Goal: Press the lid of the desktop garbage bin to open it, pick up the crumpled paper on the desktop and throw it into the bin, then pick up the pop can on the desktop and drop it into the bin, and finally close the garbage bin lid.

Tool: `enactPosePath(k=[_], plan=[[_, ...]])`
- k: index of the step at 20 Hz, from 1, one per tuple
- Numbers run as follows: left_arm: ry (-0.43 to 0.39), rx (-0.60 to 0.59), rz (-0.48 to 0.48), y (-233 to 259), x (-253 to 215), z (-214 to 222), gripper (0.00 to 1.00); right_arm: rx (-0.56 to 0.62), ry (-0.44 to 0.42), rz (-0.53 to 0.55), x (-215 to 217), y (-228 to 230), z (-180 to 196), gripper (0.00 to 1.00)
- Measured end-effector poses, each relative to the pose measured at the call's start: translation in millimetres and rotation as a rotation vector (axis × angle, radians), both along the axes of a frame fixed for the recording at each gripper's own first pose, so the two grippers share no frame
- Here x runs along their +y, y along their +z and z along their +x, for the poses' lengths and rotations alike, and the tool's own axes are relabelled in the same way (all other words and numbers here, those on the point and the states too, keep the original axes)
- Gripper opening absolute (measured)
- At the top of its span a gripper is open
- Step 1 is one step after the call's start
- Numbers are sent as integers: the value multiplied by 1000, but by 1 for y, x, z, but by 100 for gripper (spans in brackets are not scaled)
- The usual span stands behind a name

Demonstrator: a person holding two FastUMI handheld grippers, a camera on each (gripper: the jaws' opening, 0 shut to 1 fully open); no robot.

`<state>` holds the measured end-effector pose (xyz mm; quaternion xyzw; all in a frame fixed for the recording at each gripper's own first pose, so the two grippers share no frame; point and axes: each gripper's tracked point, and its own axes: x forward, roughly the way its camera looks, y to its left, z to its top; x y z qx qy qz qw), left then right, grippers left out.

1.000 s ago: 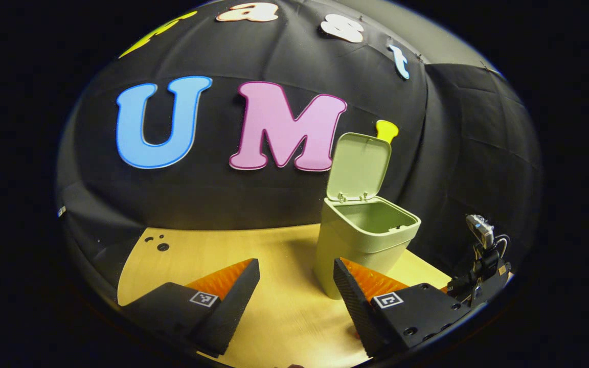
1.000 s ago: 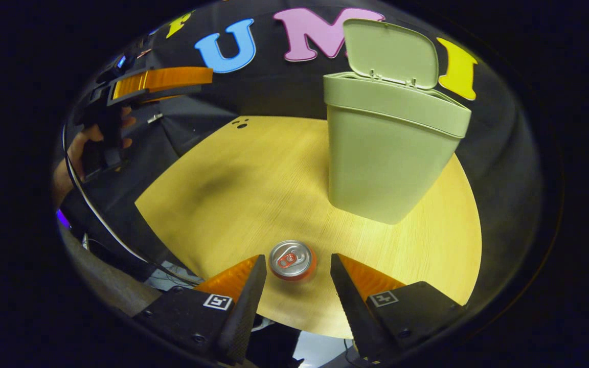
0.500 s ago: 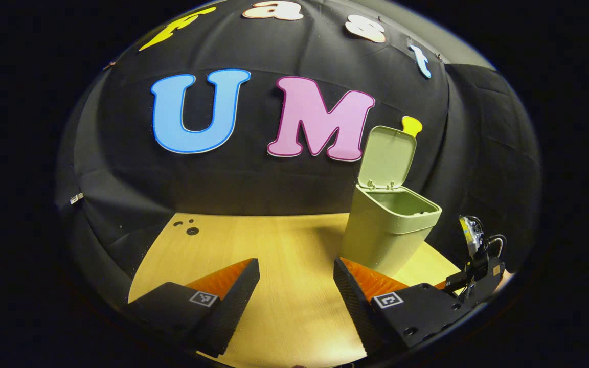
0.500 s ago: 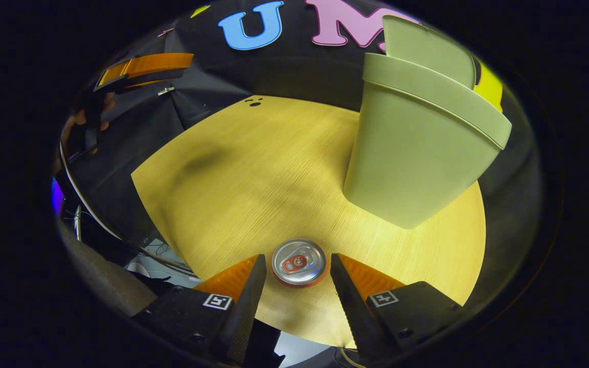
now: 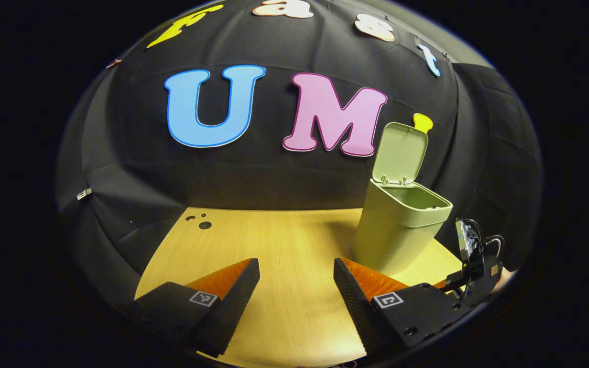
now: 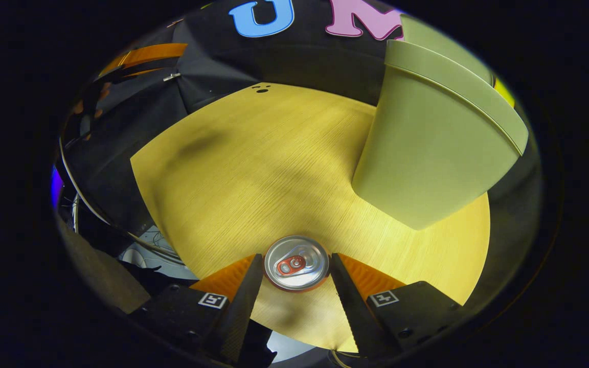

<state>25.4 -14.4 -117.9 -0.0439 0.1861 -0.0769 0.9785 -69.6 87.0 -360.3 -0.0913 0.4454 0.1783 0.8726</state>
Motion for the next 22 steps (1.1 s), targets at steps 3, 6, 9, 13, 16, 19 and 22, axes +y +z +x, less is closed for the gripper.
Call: enactPosePath(k=[3,6,9,13,16,19,22], plan=[[-3,6,2,-1,1,0,94,10,8,-11,1,-8,-1,85],[-8,8,2,-3,0,1,94,7,10,-20,0,-7,1,85],[-11,11,2,-3,-1,3,94,3,1,-16,0,-6,0,84],[-14,14,-2,-3,-1,5,94,-7,-39,15,-2,5,3,84],[-13,16,-9,-5,-1,6,94,-36,-70,57,-6,30,13,84],[-13,21,-20,-6,-2,7,94,-110,-101,93,-12,71,20,84],[-16,25,-34,-8,-6,9,95,-188,-125,131,-17,115,33,84]])
